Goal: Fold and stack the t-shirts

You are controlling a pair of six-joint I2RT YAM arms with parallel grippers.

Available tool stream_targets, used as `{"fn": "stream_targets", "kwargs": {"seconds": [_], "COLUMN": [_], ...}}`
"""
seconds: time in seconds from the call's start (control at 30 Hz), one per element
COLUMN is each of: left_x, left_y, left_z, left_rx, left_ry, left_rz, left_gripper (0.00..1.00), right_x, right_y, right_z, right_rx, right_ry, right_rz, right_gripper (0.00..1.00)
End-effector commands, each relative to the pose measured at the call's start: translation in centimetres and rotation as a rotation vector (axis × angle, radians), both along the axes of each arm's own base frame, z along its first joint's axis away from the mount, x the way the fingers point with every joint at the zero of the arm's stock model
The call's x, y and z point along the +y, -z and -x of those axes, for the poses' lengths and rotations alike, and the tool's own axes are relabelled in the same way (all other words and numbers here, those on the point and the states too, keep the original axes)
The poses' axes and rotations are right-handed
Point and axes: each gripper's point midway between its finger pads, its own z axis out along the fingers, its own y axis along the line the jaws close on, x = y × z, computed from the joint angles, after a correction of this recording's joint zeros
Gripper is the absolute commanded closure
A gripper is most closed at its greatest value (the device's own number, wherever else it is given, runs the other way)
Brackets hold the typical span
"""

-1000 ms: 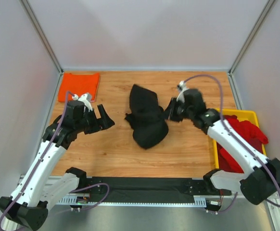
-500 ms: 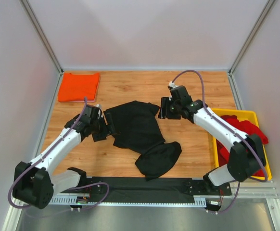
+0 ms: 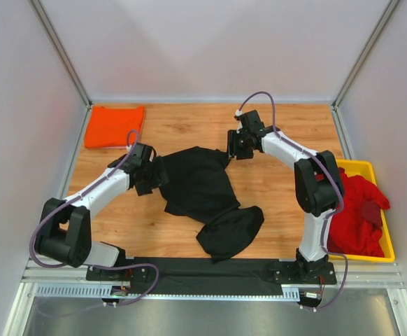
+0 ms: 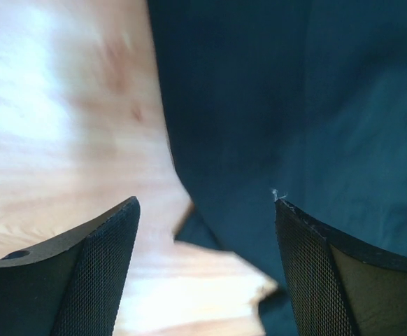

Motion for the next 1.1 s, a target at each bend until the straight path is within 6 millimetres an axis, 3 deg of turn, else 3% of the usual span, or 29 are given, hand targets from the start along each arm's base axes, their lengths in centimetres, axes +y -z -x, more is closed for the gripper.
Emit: {"fn": "stream_targets", "kwargs": {"seconds": [0.0, 0.13, 0.2, 0.23, 0.3, 0.6, 0.67, 0.7, 0.77, 0.8, 0.87, 0.9, 0.93, 0.97, 1.0, 1.03, 1.07], "left_x": [2.4, 1.8, 1.9, 1.7, 1.3, 0.5, 0.1, -0.2, -0.9, -1.4, -2.2, -2.6, -3.0, -3.2, -3.5, -4.0, -4.2], "left_y": [-1.5, -1.1, 0.6, 0.1, 1.5, 3.7, 3.8, 4.2, 4.7, 3.9, 2.3, -0.4, -3.9, -4.1, -8.5, -11.0, -15.4], "left_z": [-3.9, -6.4, -6.6, -7.6, -7.9, -9.9, -10.5, -10.8, -10.4, -10.9, -10.4, -10.7, -10.4, -10.4, -10.2, -9.8, -8.9], "left_rx": [-0.111, -0.138, -0.065, -0.070, -0.020, 0.022, 0.017, 0.025, 0.067, 0.059, 0.064, -0.005, -0.092, -0.095, -0.206, -0.260, -0.370], "left_ry": [-0.153, -0.189, -0.188, -0.180, -0.163, -0.142, -0.129, -0.123, -0.104, -0.084, -0.045, -0.020, 0.008, 0.018, 0.041, 0.073, 0.106], "left_rz": [-0.053, 0.010, -0.028, -0.031, -0.036, -0.042, -0.030, -0.021, 0.008, 0.029, 0.065, 0.093, 0.137, 0.152, 0.191, 0.236, 0.273], "left_gripper": [0.16, 0.16, 0.16, 0.17, 0.19, 0.29, 0.37, 0.56, 0.79, 0.98, 1.00, 1.00, 1.00, 1.00, 1.00, 1.00, 1.00], "right_x": [1.2, 1.3, 1.4, 1.5, 1.6, 1.8, 2.1, 2.2, 2.2, 2.0, 1.1, 0.5, -0.8, -1.1, -2.0, -2.8, -3.7], "right_y": [-0.9, 0.2, 0.5, 1.3, 1.4, 2.6, 2.3, 2.6, 1.9, 0.3, -2.3, -3.6, -9.1, -9.1, -10.1, -14.6, -16.1], "right_z": [-2.8, -4.1, -4.6, -4.6, -5.0, -6.7, -7.4, -7.4, -7.3, -6.9, -6.6, -6.2, -4.8, -4.9, -3.6, -2.3, -1.4], "right_rx": [-0.045, -0.046, -0.040, -0.024, -0.030, -0.052, -0.053, -0.041, -0.046, -0.052, -0.081, -0.093, -0.160, -0.167, -0.151, -0.228, -0.252], "right_ry": [-0.042, -0.027, -0.026, -0.026, -0.032, -0.045, -0.035, -0.034, -0.034, -0.028, -0.004, 0.009, 0.031, 0.041, 0.055, 0.070, 0.092], "right_rz": [-0.101, -0.110, -0.111, -0.107, -0.107, -0.107, -0.124, -0.128, -0.136, -0.132, -0.102, -0.088, -0.077, -0.062, -0.037, -0.051, -0.041], "right_gripper": [0.48, 0.47, 0.47, 0.47, 0.47, 0.55, 0.60, 0.71, 0.84, 0.98, 1.00, 1.00, 1.00, 1.00, 1.00, 1.00, 1.00]}}
